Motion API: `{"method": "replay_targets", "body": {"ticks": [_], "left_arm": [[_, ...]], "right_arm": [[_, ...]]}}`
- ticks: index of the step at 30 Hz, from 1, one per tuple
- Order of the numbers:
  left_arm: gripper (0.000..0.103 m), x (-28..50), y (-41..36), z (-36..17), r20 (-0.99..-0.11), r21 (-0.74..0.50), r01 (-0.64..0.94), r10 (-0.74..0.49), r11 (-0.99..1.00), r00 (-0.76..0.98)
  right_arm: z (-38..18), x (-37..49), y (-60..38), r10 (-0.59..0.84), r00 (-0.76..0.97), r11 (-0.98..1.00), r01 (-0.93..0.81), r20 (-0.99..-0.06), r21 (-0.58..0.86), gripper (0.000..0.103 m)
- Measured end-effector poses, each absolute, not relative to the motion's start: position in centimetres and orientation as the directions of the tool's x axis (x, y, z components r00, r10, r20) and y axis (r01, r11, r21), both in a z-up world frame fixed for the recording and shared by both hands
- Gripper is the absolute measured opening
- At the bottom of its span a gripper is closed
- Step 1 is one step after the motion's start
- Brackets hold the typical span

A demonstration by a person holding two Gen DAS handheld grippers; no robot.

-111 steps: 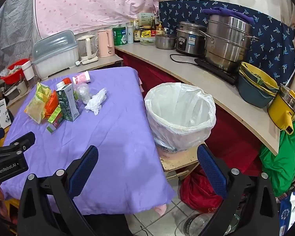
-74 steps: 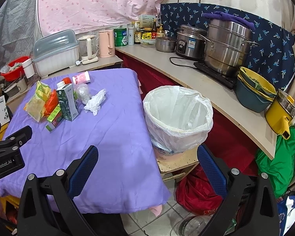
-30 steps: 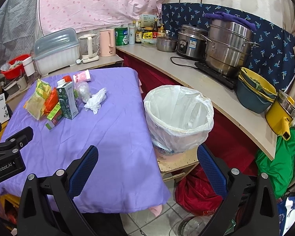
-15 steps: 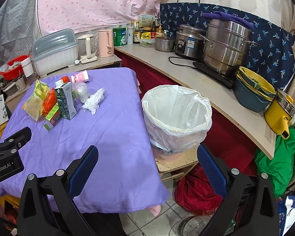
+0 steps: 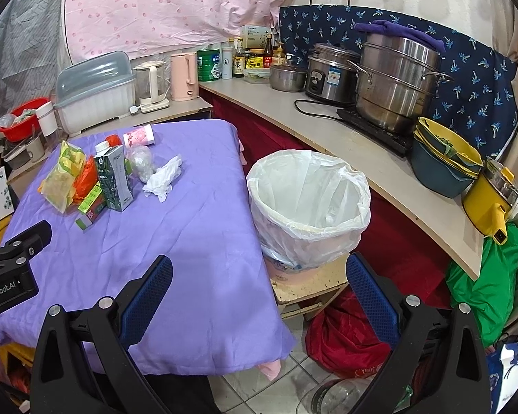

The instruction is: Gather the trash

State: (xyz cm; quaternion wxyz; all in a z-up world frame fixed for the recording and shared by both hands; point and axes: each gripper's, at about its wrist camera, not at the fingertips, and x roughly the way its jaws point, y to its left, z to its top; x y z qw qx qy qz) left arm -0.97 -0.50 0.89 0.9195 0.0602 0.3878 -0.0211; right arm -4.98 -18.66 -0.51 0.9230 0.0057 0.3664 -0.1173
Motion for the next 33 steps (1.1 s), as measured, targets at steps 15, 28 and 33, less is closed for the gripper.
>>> {"method": "replay_targets", "body": {"ticks": [15,28,33], "left_arm": [[0.096,0.8,-0.1,0.5,-0.72,0.104,0.08,0.02,0.991,0.694],[0.096,4.7,0.0,-1.4,-0.738,0.087,0.095,0.0,0.992,0.675],[0.096,6.8,1.4,-2.6,-0.746,0.065,0.068,0.003,0.996,0.666]], "right_arm": [[-0.5,-2.9,-18.9,-0.231,0.695,0.967,0.239,-0.68,-0.084,0.096],[-2.1,1.1,-19.0,-0.214,0.694,0.97,0.237,-0.687,-0.062,0.096],[-3.9,3.8,-18.6,-0.183,0.689,0.973,0.227,-0.701,-0.031,0.096]]}}
